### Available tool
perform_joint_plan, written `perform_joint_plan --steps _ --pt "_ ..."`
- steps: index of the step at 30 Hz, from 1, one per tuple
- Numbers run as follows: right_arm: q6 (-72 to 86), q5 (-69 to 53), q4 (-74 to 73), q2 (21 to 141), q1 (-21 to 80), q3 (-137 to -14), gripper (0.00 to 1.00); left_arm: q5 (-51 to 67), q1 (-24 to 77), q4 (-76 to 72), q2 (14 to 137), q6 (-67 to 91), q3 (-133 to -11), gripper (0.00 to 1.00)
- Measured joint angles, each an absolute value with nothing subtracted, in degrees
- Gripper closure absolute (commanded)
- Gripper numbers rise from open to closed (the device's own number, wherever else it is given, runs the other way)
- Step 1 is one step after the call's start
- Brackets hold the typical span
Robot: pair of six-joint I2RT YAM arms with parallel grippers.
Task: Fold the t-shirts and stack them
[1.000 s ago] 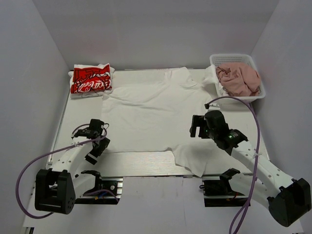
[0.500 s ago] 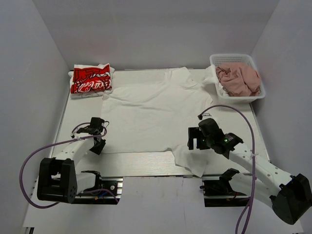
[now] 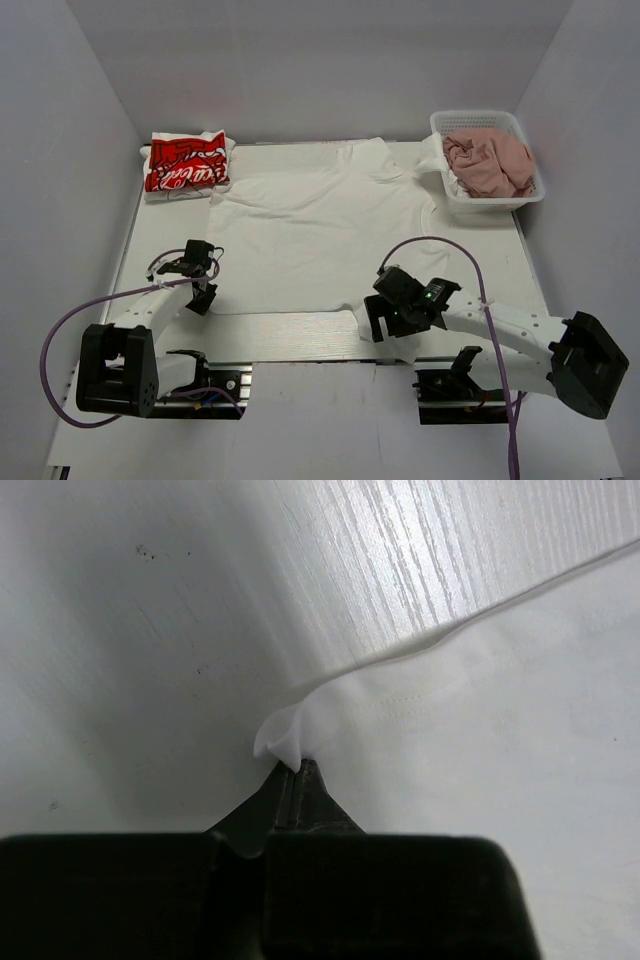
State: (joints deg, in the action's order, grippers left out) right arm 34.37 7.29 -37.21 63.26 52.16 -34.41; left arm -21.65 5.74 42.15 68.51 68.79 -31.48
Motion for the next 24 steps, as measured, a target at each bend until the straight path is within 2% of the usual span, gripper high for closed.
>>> perform_joint_plan --steps 2,4,5,6,9,10,11,12,18,24 --pt "35.6 7.3 -37.1 65.0 53.8 -33.7 0.1 -21.6 5.7 42.1 68.4 68.6 -31.4 1.0" --pt "36.6 7.4 -37.1 67.2 54.9 -33.0 0.17 -21.6 5.7 42.0 68.4 68.4 -31.4 1.0" --pt "37.1 7.9 -37.2 68.2 55.3 -32.9 0.24 -21.6 5.7 42.0 68.4 68.3 -31.4 1.0" --pt "37.6 8.7 -37.3 68.8 55.5 -33.1 0.46 -21.5 5.7 42.0 68.4 68.3 -31.4 1.0" --pt "39.5 11.0 -38.1 69.9 55.7 -33.5 0.74 -21.2 5.7 42.0 68.4 68.1 -31.4 1.0" --pt "40.0 11.8 -38.5 70.1 55.7 -33.6 0.8 -21.1 5.7 42.0 68.4 68.0 -31.4 1.0" --pt "40.6 12.3 -38.7 70.2 55.7 -33.6 0.93 -20.9 5.7 42.0 68.4 67.9 -31.4 1.0" --pt "41.0 12.9 -39.0 70.2 55.7 -33.7 1.0 -20.8 5.7 42.0 68.4 67.9 -31.5 1.0" --pt "43.0 16.4 -40.9 70.0 55.7 -35.3 1.0 -19.7 5.5 42.6 68.6 67.3 -32.1 1.0" --pt "40.6 22.2 -42.2 70.1 53.6 -43.8 1.0 -18.1 5.3 45.0 69.5 66.9 -36.8 1.0"
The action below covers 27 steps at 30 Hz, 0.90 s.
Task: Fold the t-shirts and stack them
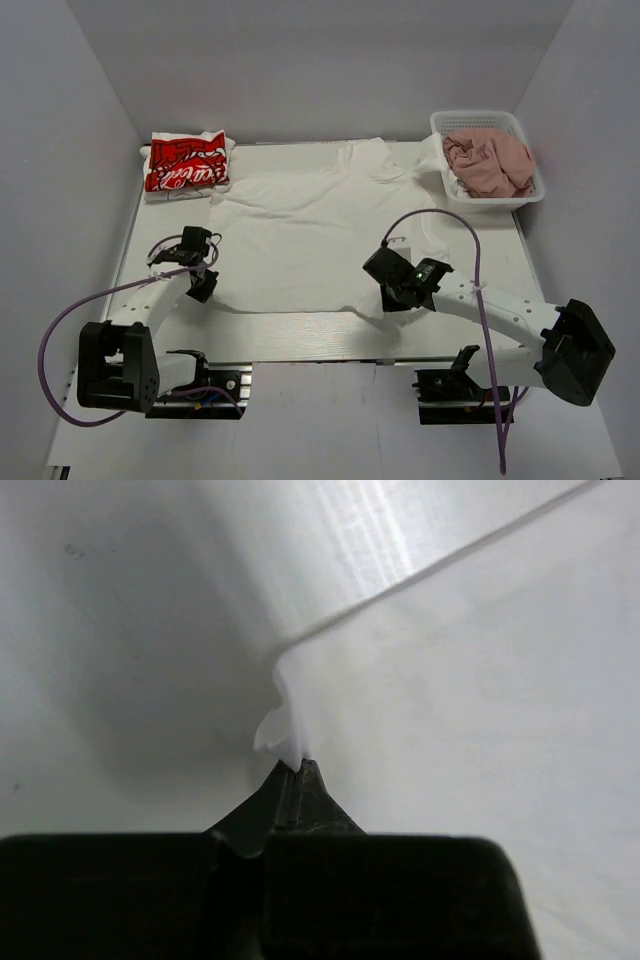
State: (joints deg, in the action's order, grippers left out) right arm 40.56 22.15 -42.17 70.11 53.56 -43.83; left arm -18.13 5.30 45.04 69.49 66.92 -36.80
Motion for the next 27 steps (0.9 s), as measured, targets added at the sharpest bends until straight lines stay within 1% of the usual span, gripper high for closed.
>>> perform_joint_plan --steps 5,9,14,20,21,22,23,24,25,26,27 --pt "35.8 24.8 -38.6 71.7 47.0 -49.3 1.0 -18.2 4.4 45.4 71.8 66.8 -43.4 1.0" --pt "31.3 25.4 -34.7 75.5 40.6 -54.2 1.0 -18.2 2.9 45.2 79.4 66.5 -49.9 1.0" --pt "26.1 24.0 -29.9 84.7 33.9 -62.4 1.0 -17.1 1.0 44.4 88.8 66.0 -57.5 1.0" --pt "21.3 20.9 -26.9 98.4 27.5 -74.1 1.0 -15.7 -1.0 42.9 99.5 64.2 -67.0 1.0" --pt "20.6 20.6 -26.9 101.1 26.6 -76.7 0.98 -15.3 -1.2 42.8 102.0 63.4 -69.5 0.8" --pt "19.8 20.5 -26.8 103.9 25.7 -79.4 0.61 -14.9 -1.4 42.7 104.3 62.2 -72.0 0.71" --pt "19.3 20.6 -27.4 106.7 24.9 -82.6 0.52 -14.4 -1.5 42.2 106.7 61.3 -74.6 0.62" --pt "18.5 20.8 -27.9 109.6 24.2 -86.1 0.42 -14.1 -1.7 42.2 108.9 60.6 -77.1 0.4" --pt "17.7 20.9 -28.5 112.3 23.7 -89.9 0.12 -13.9 -1.7 42.2 110.7 59.5 -79.2 0.34" --pt "17.5 20.9 -28.7 114.6 23.3 -93.0 0.1 -13.8 -1.8 42.1 111.9 58.9 -80.6 0.27" --pt "16.7 21.0 -28.8 116.4 22.9 -95.5 0.1 -13.9 -1.8 41.9 112.6 58.3 -81.4 0.06"
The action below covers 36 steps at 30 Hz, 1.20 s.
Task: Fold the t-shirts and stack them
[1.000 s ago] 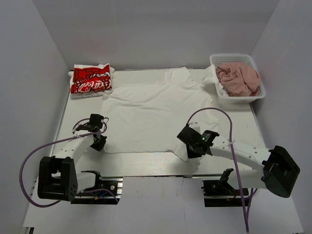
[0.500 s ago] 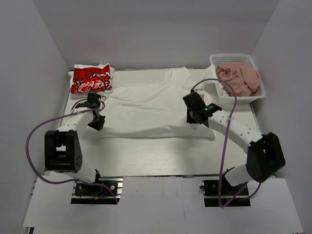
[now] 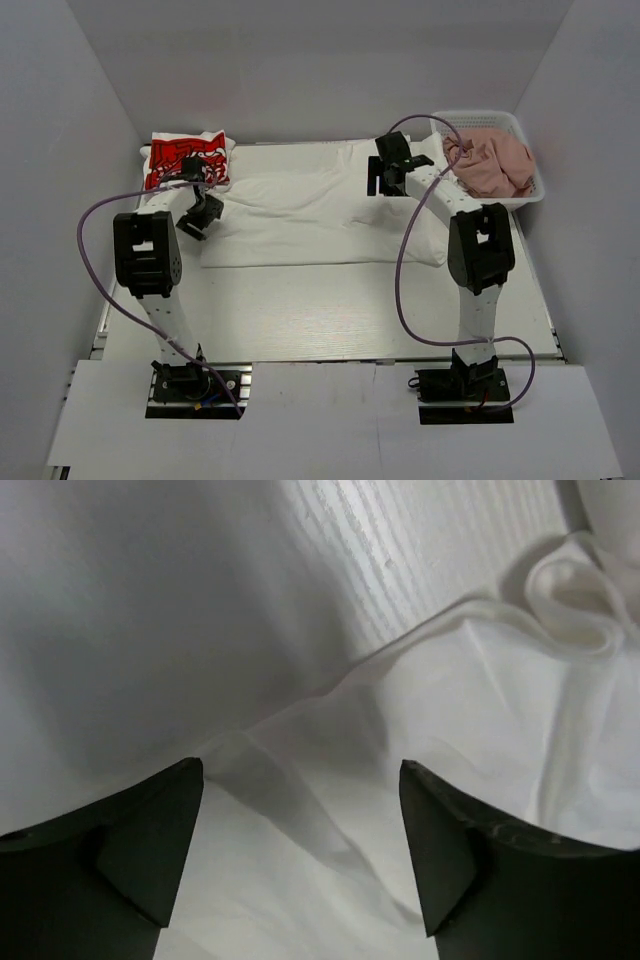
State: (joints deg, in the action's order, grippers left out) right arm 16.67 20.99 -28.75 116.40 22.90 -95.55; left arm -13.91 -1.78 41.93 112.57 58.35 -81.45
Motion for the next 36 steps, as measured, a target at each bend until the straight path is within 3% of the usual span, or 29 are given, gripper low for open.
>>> perform_joint_plan --steps 1,4,10,16,26,36 --pt "16.1 21.0 -28.6 117.2 22.7 -96.6 0.1 -14.1 -1.8 42.2 112.6 58.0 -81.7 0.0" --pt "15.7 20.3 -29.3 116.8 22.6 -95.6 0.1 -14.8 -1.8 43.5 111.0 57.0 -81.6 0.0" --pt "16.1 13.6 -26.3 106.2 23.4 -79.2 0.1 -15.6 -1.3 42.9 101.1 54.3 -77.8 0.0" --pt "17.5 8.3 -22.2 101.0 24.3 -71.9 0.1 -10.9 -1.0 38.3 97.3 51.1 -72.9 0.0" --pt "20.5 4.2 -14.1 111.7 24.8 -74.3 0.1 -6.8 -0.6 36.6 101.1 48.6 -65.9 0.0" --pt "20.8 5.3 -6.1 121.3 24.9 -84.8 0.1 -7.0 -0.5 35.6 102.9 47.6 -65.7 0.0"
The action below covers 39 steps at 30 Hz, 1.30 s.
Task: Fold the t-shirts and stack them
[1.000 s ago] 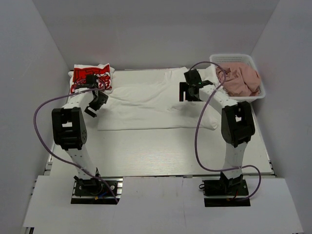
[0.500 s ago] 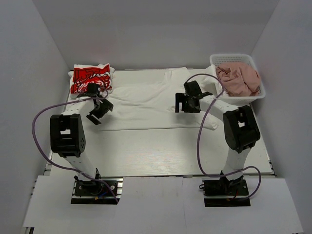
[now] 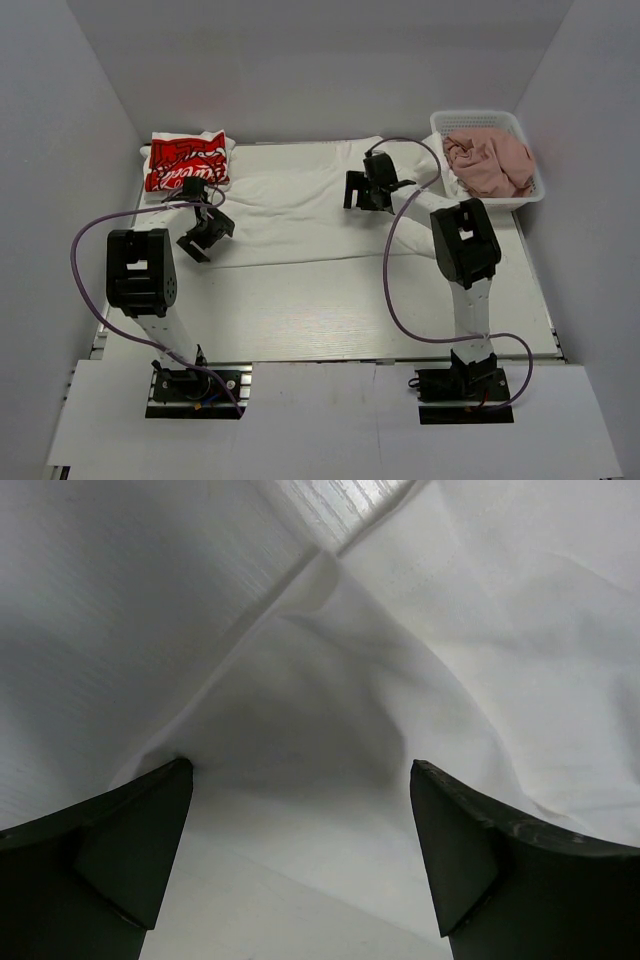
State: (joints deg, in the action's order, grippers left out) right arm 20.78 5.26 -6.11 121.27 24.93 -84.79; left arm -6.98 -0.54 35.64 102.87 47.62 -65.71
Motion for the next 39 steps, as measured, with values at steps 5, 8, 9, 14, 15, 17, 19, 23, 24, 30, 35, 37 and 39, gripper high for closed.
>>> perform_joint_plan --steps 5,8,9,14,15,17,19,23,24,30,35,37,39 --pt "20.0 6.2 -4.4 128.6 24.8 -95.5 0.1 -7.3 -0.5 35.8 103.1 47.6 -65.8 0.0" --pt "17.3 6.2 -4.2 132.4 24.8 -103.3 0.1 -8.1 -0.5 36.0 103.1 47.7 -65.9 0.0" --pt "16.1 6.3 -3.9 132.5 24.8 -103.9 0.1 -8.3 -0.4 36.1 103.1 47.8 -65.9 0.0" --pt "11.1 8.0 1.5 125.8 24.8 -96.2 0.1 -9.3 -0.5 36.2 103.1 47.9 -65.8 0.0" --pt "10.0 8.6 2.4 123.0 24.8 -92.5 0.1 -9.3 -0.5 36.1 103.0 47.9 -65.6 0.0" --pt "8.6 9.1 2.7 119.7 24.7 -88.8 0.1 -9.5 -0.5 35.9 102.8 47.9 -65.4 0.0" --pt "7.2 9.3 3.2 116.4 24.6 -85.4 0.1 -9.6 -0.5 35.9 102.7 47.9 -65.3 0.0" --pt "7.0 9.1 2.9 111.4 24.4 -79.3 0.1 -9.8 -0.5 35.6 102.4 47.9 -64.9 0.0" --pt "7.4 9.4 2.9 110.4 24.4 -77.5 0.1 -9.8 -0.5 35.5 102.3 47.8 -64.8 0.0" --pt "12.2 11.2 -1.6 111.5 23.4 -71.3 0.1 -9.8 -0.3 34.3 101.6 47.5 -63.7 0.0" --pt "16.9 11.7 0.7 109.0 21.7 -64.4 0.1 -9.4 -0.2 31.7 99.4 47.0 -60.5 0.0" --pt "19.4 11.0 1.8 105.3 21.1 -59.6 0.1 -9.1 -0.2 30.7 98.0 46.9 -58.7 0.0" --pt "22.4 10.1 2.5 100.5 20.8 -53.8 0.1 -8.6 -0.2 29.5 95.9 46.9 -55.5 0.0"
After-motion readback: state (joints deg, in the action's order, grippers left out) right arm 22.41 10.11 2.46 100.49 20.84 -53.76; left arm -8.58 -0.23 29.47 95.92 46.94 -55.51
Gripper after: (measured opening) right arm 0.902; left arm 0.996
